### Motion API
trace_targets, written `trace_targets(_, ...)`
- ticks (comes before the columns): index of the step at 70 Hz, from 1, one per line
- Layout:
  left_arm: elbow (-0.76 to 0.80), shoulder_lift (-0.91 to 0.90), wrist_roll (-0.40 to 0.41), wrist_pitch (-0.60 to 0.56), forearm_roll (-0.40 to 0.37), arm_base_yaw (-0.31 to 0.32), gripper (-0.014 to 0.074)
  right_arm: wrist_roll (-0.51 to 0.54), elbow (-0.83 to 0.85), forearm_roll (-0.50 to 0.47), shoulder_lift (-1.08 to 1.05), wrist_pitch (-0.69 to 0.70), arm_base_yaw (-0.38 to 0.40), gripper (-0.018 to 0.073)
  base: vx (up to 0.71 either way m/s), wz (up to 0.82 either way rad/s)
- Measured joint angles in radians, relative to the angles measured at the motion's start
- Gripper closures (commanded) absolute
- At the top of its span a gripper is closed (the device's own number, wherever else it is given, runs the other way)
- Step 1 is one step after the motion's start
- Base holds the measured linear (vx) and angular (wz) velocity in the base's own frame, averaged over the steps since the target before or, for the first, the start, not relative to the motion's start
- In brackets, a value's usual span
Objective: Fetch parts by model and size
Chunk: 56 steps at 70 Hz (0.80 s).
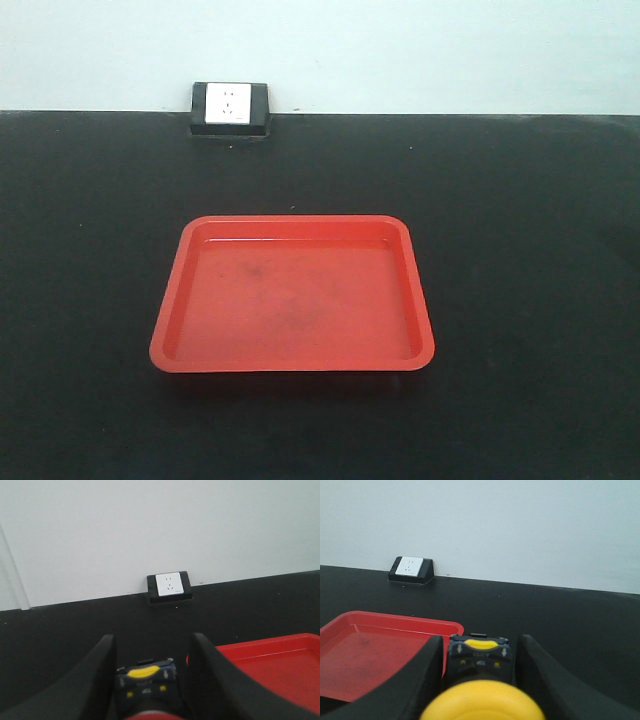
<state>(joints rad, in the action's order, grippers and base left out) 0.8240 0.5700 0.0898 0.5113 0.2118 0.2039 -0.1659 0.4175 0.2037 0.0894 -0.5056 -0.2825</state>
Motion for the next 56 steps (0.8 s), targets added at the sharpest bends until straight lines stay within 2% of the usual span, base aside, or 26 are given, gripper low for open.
trace_targets(6, 0.062, 0.112, -0.055, -0.001, -0.031, 0.000, 0.0603, 0.000, 0.000, -0.001, 0.000, 0.001, 0.000, 0.0564, 0.00, 0.00)
trace_targets(18, 0.191, 0.306, -0.255, 0.008, -0.139, 0.015, 0.0603, 0.000, 0.000, -0.020, 0.000, 0.001, 0.000, 0.0564, 0.00, 0.00)
trace_targets(28, 0.277, 0.472, -0.318, 0.037, -0.229, 0.063, 0.0603, 0.000, 0.000, -0.032, 0.000, 0.001, 0.000, 0.0564, 0.00, 0.00)
trace_targets(35, 0.330, 0.585, -0.322, 0.074, -0.254, 0.106, 0.0603, 0.000, 0.000, -0.035, 0.000, 0.001, 0.000, 0.0564, 0.00, 0.00)
trace_targets(41, 0.368, 0.677, -0.293, 0.098, -0.258, 0.140, 0.0603, 0.000, 0.000, -0.035, 0.000, 0.000, 0.000, 0.0564, 0.00, 0.00)
trace_targets(49, 0.417, 0.786, -0.203, 0.116, -0.247, 0.182, 0.0603, 0.000, 0.000, -0.035, 0.000, -0.001, 0.000, 0.0564, 0.00, 0.00)
trace_targets(56, 0.470, 0.874, -0.083, 0.148, -0.194, 0.223, 0.0603, 0.000, 0.000, -0.035, 0.000, -0.004, 0.000, 0.0564, 0.00, 0.00)
